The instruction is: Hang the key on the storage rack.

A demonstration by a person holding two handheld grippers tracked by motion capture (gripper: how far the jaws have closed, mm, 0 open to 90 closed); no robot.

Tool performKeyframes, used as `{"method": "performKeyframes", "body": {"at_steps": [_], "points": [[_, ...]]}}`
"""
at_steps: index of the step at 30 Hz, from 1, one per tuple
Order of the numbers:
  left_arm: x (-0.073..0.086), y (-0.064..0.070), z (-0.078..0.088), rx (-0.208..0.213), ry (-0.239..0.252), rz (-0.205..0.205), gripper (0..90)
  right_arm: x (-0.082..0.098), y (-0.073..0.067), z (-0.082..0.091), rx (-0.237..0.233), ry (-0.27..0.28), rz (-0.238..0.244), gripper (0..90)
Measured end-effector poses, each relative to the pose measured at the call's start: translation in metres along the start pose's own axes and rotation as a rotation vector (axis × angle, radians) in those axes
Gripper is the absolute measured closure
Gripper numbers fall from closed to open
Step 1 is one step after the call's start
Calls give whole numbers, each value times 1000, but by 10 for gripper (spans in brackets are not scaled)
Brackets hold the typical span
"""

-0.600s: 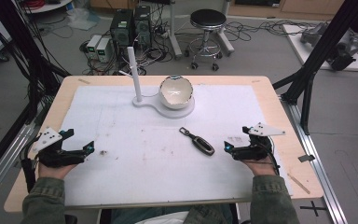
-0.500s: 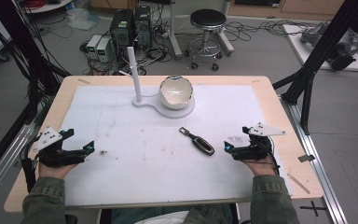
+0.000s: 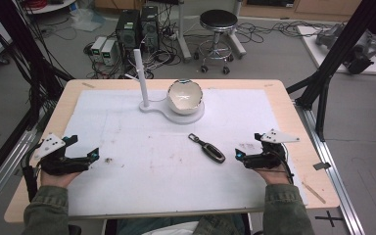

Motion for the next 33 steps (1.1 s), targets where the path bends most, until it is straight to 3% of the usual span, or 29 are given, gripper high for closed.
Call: {"method": "performKeyframes", "body": {"at_steps": [11,33], "points": [[1,0,-1,2,-11,-3,65,0,-1,-2,4,-12,10,5],[3,1,-4,5,-20,-5,64,-24,-28,-21,-33,-86,56,5]]}}
Point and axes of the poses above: each handheld gripper's, and its own axes: z roughly backward along the jaws, x roughly out of its underside, y roughly to its right, the point moved 7 cm from there along -z, roughly forward along the jaws, and after that the axes turned 9 degrees about -z, right-handed, at the moved point
